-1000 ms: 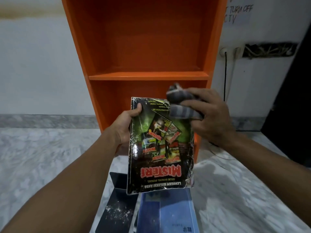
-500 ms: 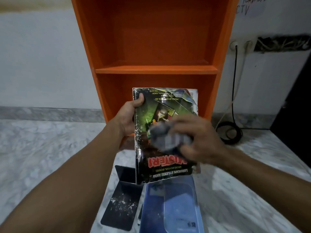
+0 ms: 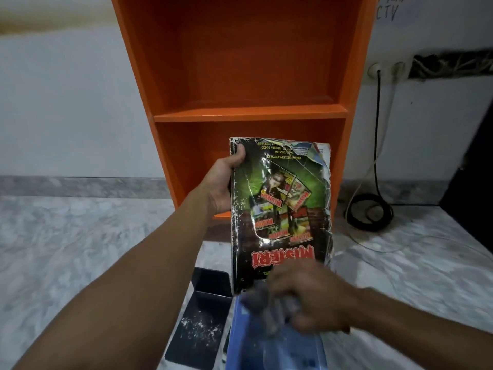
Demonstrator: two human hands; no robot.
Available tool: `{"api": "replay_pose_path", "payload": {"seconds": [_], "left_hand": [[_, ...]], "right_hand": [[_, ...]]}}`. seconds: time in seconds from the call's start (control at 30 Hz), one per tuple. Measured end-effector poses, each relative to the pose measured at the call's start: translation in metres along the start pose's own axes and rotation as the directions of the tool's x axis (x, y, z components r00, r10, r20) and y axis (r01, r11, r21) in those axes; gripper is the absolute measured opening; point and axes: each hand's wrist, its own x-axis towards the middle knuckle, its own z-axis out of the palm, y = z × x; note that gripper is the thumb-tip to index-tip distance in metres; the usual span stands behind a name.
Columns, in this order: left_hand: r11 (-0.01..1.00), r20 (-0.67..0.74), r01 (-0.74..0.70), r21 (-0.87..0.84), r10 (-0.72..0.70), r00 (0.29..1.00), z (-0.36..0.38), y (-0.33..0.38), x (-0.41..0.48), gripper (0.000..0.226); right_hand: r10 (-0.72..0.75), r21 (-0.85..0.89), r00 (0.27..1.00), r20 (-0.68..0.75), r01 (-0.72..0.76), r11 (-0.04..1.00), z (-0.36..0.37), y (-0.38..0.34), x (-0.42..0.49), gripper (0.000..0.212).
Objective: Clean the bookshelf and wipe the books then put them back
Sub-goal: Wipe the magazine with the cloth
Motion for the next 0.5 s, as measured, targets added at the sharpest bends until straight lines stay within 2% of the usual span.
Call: {"api": "replay_pose_path", "payload": {"seconds": [0.03, 0.07, 0.13, 0.2, 0.23, 0.3, 0.37, 0.4, 0.43, 0.47, 0.5], "left_hand": [[1.0, -0.004, 0.003, -0.014, -0.003, 1.0, 0.004, -0.002, 0.001, 0.058], [1.0, -0.006, 0.012, -0.023, -0.012, 1.0, 0.008, -0.004, 0.002, 0.061], [0.999, 0.014, 0.047, -0.019, -0.046, 0.999, 0.021, -0.008, 0.003, 0.065], [0.997, 0.046, 0.074, -0.017, -0.073, 0.996, 0.032, -0.011, 0.008, 0.064], [0.997, 0.068, 0.081, -0.015, -0.08, 0.994, 0.038, -0.009, 0.01, 0.063], [0.997, 0.12, 0.076, 0.004, -0.076, 0.99, 0.048, 0.0, 0.012, 0.059], [0.998, 0.113, 0.061, 0.017, -0.062, 0.992, 0.05, 0.009, 0.011, 0.057], [0.999, 0.083, 0.035, 0.014, -0.036, 0.996, 0.046, 0.012, 0.012, 0.059], [1.0, 0.068, 0.006, 0.0, -0.006, 0.998, 0.04, 0.014, 0.014, 0.061], [1.0, 0.068, -0.014, -0.01, 0.014, 0.998, 0.031, 0.013, 0.016, 0.063], [1.0, 0.066, -0.023, -0.012, 0.024, 0.998, 0.021, 0.012, 0.018, 0.064]], "right_hand": [[0.042, 0.092, 0.985, -0.168, -0.027, 0.995, -0.017, 0.004, 0.003, 0.025], [0.092, 0.154, 0.932, -0.352, -0.039, 0.987, -0.037, 0.01, 0.008, 0.023], [0.204, 0.193, 0.753, -0.626, -0.103, 0.976, -0.078, 0.026, 0.023, 0.024], [0.274, 0.177, 0.609, -0.745, -0.215, 0.96, -0.106, 0.042, 0.037, 0.034], [0.298, 0.168, 0.587, -0.752, -0.267, 0.949, -0.11, 0.048, 0.042, 0.042], [0.324, 0.097, 0.621, -0.714, -0.37, 0.924, -0.1, 0.05, 0.048, 0.05], [0.224, -0.087, 0.722, -0.655, -0.367, 0.926, -0.07, 0.043, 0.049, 0.051], [0.115, -0.193, 0.796, -0.594, -0.28, 0.94, -0.052, 0.037, 0.049, 0.049], [-0.002, -0.291, 0.88, -0.474, -0.154, 0.944, -0.033, 0.031, 0.047, 0.046], [-0.096, -0.339, 0.956, -0.278, -0.004, 0.941, -0.014, 0.024, 0.044, 0.041], [-0.138, -0.324, 0.989, -0.061, 0.111, 0.939, -0.001, 0.016, 0.042, 0.034]]}}
